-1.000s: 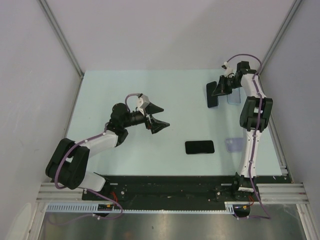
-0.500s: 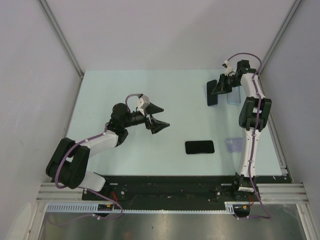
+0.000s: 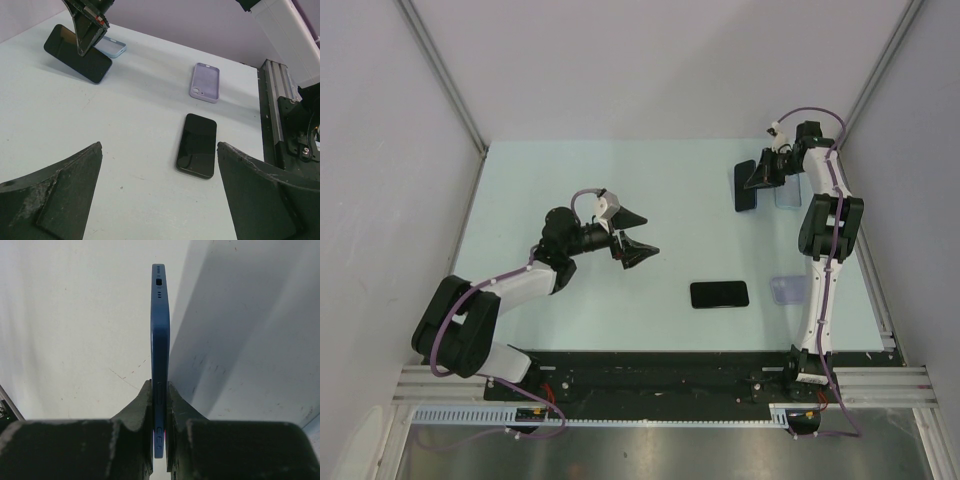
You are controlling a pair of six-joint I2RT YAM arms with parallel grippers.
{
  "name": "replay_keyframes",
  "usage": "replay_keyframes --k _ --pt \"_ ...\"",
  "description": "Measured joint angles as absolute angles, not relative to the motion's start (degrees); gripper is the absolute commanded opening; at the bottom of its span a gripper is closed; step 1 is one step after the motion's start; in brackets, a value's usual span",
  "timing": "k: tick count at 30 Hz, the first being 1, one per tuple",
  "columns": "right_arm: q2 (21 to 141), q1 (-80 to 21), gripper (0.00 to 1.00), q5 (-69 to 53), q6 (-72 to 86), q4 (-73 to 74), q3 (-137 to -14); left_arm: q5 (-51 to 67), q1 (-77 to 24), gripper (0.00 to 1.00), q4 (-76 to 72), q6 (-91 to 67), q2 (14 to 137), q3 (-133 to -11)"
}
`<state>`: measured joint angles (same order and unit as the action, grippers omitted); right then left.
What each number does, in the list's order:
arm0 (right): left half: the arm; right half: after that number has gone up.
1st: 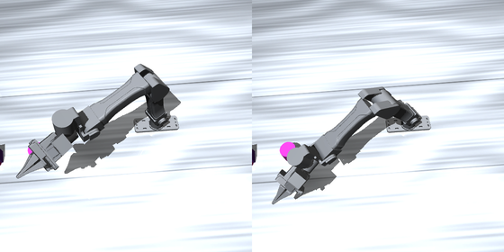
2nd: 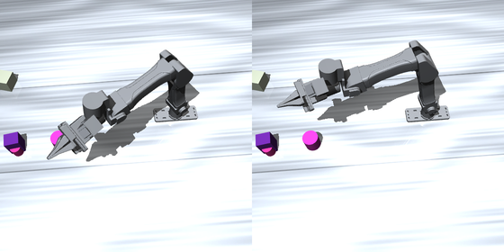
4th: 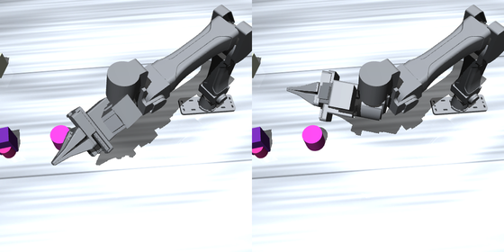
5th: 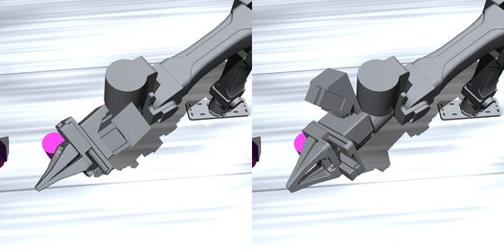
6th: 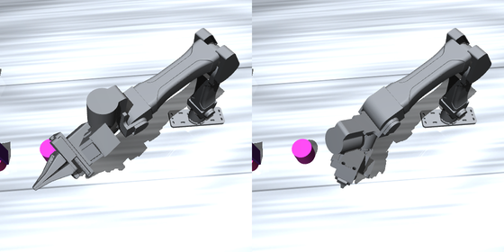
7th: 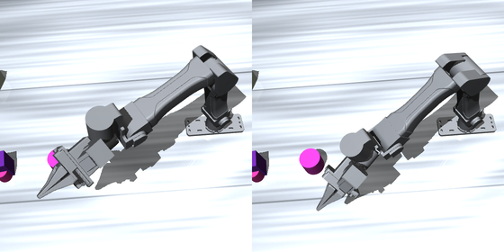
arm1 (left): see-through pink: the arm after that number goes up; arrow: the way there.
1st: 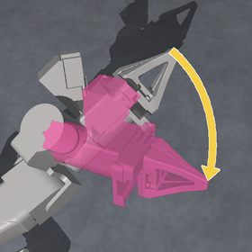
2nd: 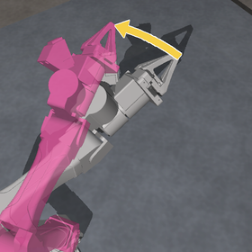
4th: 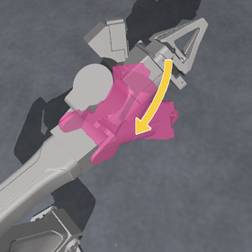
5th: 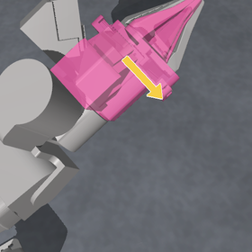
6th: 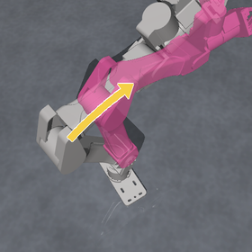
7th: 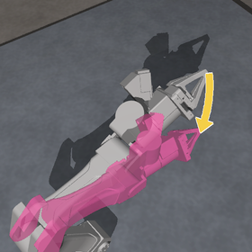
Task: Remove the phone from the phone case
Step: Place the phone case at the center of the board.
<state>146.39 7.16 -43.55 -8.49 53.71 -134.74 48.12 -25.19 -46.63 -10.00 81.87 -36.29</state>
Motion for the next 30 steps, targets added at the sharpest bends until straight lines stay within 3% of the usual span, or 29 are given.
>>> replay_keyframes --k 15,30 --pt "146.7 7.3 0.05 -44.0 -7.6 53.7 -134.9 48.1 -25.2 1.00 -46.6 -10.0 81.9 -36.3" --pt "147.9 7.3 0.14 -43.3 -5.5 53.4 -136.2 48.1 -25.2 1.00 -46.6 -10.0 81.9 -36.3"
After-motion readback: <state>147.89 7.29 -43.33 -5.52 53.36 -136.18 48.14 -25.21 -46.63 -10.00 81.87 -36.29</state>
